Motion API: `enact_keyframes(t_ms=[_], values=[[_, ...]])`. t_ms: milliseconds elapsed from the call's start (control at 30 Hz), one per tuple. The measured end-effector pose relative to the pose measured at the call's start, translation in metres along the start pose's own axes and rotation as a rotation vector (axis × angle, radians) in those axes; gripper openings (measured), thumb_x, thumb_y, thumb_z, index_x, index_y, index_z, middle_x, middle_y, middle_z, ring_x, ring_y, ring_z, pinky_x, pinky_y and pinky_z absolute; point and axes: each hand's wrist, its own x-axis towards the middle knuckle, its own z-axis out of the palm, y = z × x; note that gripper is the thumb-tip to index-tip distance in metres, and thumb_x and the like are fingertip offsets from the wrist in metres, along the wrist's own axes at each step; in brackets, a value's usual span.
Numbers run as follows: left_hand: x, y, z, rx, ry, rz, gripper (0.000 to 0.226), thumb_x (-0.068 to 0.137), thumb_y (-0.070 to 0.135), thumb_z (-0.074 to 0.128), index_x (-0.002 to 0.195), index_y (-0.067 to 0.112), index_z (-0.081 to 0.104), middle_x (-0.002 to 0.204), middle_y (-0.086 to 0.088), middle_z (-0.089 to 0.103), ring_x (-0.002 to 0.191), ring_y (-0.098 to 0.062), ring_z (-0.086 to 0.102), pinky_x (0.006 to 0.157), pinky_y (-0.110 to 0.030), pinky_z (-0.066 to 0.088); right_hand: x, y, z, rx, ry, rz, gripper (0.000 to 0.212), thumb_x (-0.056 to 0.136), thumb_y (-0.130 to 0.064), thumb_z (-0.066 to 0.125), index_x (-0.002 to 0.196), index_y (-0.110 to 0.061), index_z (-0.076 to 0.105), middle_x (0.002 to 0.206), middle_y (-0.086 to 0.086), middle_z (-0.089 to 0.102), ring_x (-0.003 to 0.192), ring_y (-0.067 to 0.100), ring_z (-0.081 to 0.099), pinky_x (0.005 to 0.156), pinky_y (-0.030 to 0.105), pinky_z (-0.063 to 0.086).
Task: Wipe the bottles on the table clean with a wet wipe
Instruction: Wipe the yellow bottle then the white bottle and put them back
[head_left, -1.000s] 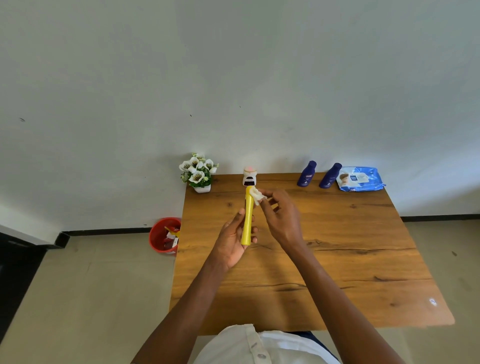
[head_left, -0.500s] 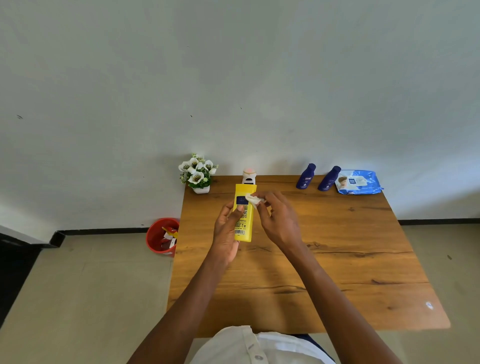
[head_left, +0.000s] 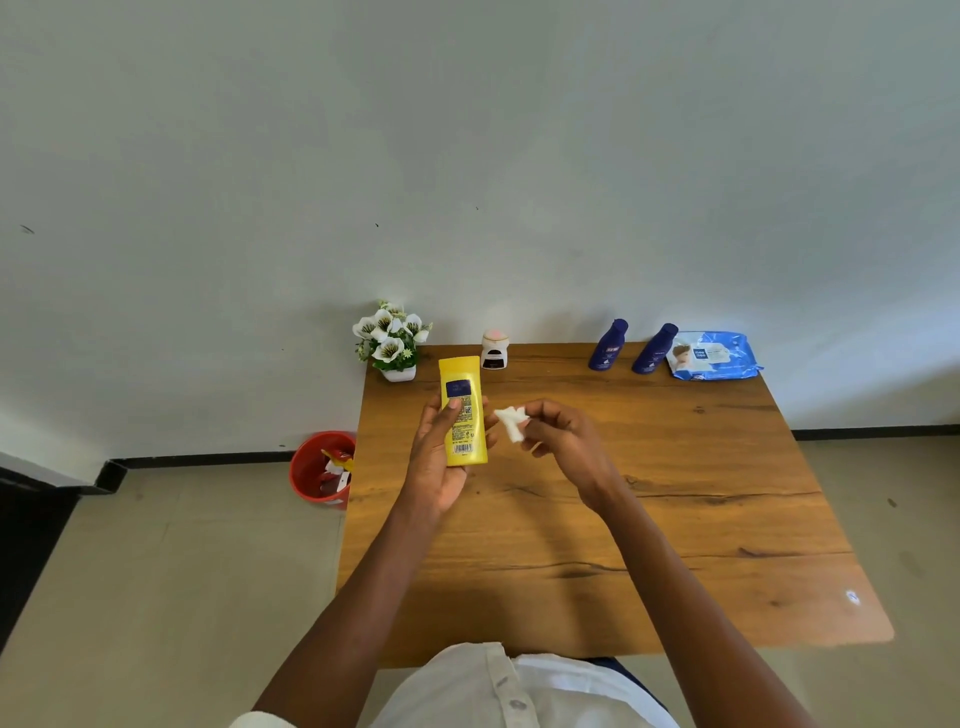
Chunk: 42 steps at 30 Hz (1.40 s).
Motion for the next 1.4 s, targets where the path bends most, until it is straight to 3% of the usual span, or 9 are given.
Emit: enact_keyframes(t_ms=[100,233,600,767,900,1067,1167,1300,1400], values=[[0.000,-0.001,0.001,-0.007,-0.045,-0.015,0.045,0.095,0.026,0.061,0.137,0.014,0.050,0.126,-0.024,0.065,0.083,-0.028,0.068,0.064,-0.036,0.056,0.003,-0.001,0.003,0.068,0.103,0.021,0.017,0.099,-0.013,0.058,0.106,-0.021,0.071,0.088,0.000,0.071,0.076,0.017,0.061,0.071,0.032,0.048],[-0.001,0.000,0.003,0.077,-0.070,-0.088,0.060,0.100,0.057,0.040,0.139,0.014,0.058,0.128,-0.016,0.067,0.081,-0.019,0.063,0.070,-0.033,0.050,0.005,0.001,0.004,0.140,0.163,0.009,0.018,0.099,-0.015,0.058,0.113,-0.018,0.070,0.093,0.003,0.071,0.076,0.018,0.061,0.070,0.030,0.048],[-0.005,-0.013,0.004,0.144,-0.052,-0.130,0.065,0.096,0.062,0.044,0.141,0.015,0.055,0.120,-0.011,0.069,0.084,-0.020,0.060,0.072,-0.035,0.047,0.012,-0.006,0.008,0.153,0.247,-0.024,0.020,0.101,-0.013,0.055,0.118,-0.015,0.065,0.107,0.006,0.069,0.085,0.014,0.063,0.071,0.027,0.051],[-0.004,-0.014,0.002,0.007,0.013,-0.175,0.065,0.086,0.055,0.067,0.135,0.011,0.060,0.091,-0.001,0.063,0.073,-0.014,0.057,0.063,-0.029,0.049,0.013,-0.009,0.008,0.172,0.241,-0.024,0.018,0.101,-0.013,0.056,0.117,-0.014,0.064,0.104,0.006,0.069,0.079,0.015,0.062,0.069,0.029,0.049],[-0.002,-0.012,0.001,0.039,0.041,-0.198,0.075,0.063,0.045,0.092,0.120,0.007,0.059,0.087,-0.007,0.066,0.069,-0.020,0.067,0.058,-0.032,0.056,0.013,-0.004,0.006,0.181,0.222,0.007,0.021,0.100,-0.013,0.057,0.121,-0.012,0.064,0.102,0.005,0.070,0.076,0.014,0.063,0.067,0.027,0.049],[-0.005,-0.010,0.002,0.028,-0.014,-0.166,0.043,0.089,0.025,0.066,0.129,0.011,0.055,0.111,-0.019,0.072,0.085,-0.031,0.073,0.073,-0.040,0.061,0.010,0.004,-0.002,0.333,0.131,0.053,0.020,0.099,-0.016,0.061,0.117,-0.014,0.069,0.096,-0.001,0.072,0.081,0.015,0.063,0.069,0.030,0.047],[-0.004,-0.008,0.001,0.011,-0.037,-0.190,0.054,0.094,0.036,0.060,0.141,0.010,0.051,0.126,-0.023,0.066,0.097,-0.035,0.071,0.083,-0.043,0.058,0.009,0.008,-0.003,0.171,0.225,-0.007,0.018,0.097,-0.019,0.064,0.113,-0.022,0.072,0.098,-0.008,0.074,0.085,0.006,0.062,0.075,0.030,0.047],[-0.003,-0.009,-0.003,0.031,-0.045,-0.220,0.048,0.100,0.037,0.050,0.139,0.009,0.054,0.130,-0.023,0.064,0.102,-0.033,0.071,0.092,-0.043,0.053,0.007,0.021,-0.009,-0.539,0.438,-0.442,0.021,0.092,-0.015,0.071,0.112,-0.022,0.075,0.104,-0.009,0.071,0.096,0.004,0.056,0.083,0.025,0.041],[-0.001,-0.011,-0.006,0.029,-0.041,-0.237,0.054,0.099,0.036,0.050,0.147,0.009,0.047,0.138,-0.023,0.059,0.108,-0.034,0.067,0.097,-0.045,0.049,0.004,0.023,-0.009,-0.730,0.507,-0.599,0.022,0.089,-0.013,0.074,0.110,-0.019,0.075,0.101,-0.006,0.071,0.094,0.007,0.051,0.080,0.026,0.038]])
